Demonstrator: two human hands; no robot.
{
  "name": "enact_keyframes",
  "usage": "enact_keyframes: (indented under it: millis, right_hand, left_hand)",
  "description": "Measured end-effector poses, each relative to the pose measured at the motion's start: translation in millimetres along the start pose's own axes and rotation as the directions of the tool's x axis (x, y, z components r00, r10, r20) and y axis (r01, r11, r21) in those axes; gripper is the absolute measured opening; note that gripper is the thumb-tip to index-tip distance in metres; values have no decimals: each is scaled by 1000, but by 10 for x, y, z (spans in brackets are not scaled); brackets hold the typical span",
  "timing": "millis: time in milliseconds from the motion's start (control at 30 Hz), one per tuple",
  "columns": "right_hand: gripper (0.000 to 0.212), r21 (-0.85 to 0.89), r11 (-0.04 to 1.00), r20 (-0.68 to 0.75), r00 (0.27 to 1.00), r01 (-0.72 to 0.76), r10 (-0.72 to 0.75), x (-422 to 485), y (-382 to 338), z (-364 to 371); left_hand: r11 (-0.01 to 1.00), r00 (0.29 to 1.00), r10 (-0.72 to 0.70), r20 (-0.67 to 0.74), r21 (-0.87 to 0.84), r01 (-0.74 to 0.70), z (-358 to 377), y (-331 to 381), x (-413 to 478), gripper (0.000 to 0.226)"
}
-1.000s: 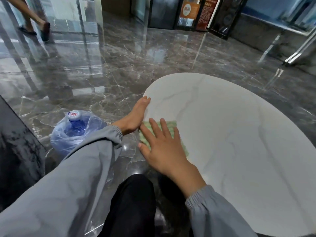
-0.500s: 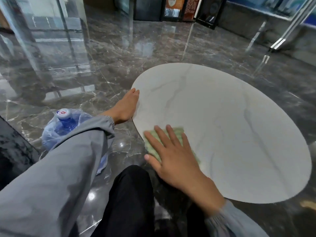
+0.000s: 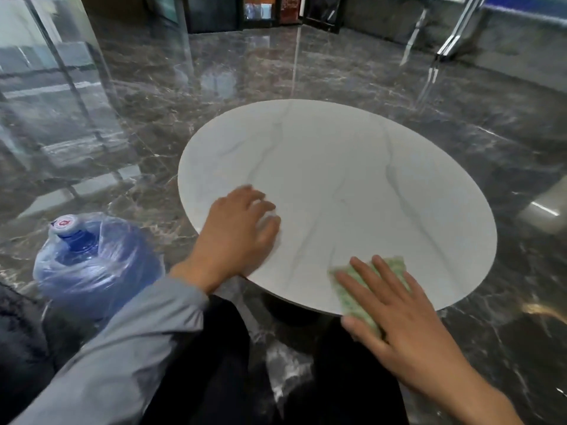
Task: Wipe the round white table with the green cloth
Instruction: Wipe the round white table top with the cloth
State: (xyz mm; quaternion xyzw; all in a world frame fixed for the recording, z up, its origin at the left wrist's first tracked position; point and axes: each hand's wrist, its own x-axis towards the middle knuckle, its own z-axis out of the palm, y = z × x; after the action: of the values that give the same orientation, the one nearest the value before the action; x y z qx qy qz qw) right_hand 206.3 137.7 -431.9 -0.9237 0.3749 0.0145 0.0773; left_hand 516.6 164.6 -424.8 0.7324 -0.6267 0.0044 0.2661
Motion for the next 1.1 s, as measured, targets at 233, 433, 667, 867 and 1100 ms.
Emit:
enact_keyframes:
  millis: [233,433,667,867,1100]
  right_hand:
    - [53,92,958,28,963,-271,269,422,704,-227]
    - [59,46,991,-3,992,-129,129,601,220,17]
    - [57,123,972,-26,978,-202,207,693,1024,-117]
    - [59,107,862,53,868,-496,493,998,1644,-361]
    - [60,78,996,-47,998,46,-43,551,149,80]
  left_hand:
    - [989,989,146,-17,22,-145,319,407,-213,23]
    - [989,989,143,-42,38,-142,422,304,-246,28]
    - [995,994,100,-38,7,-100,473,254,-187,25]
    - [998,998,57,-18,28,-56,466,289,-157,28]
    - [998,999,51,12,33,-51,421,315,-191,31]
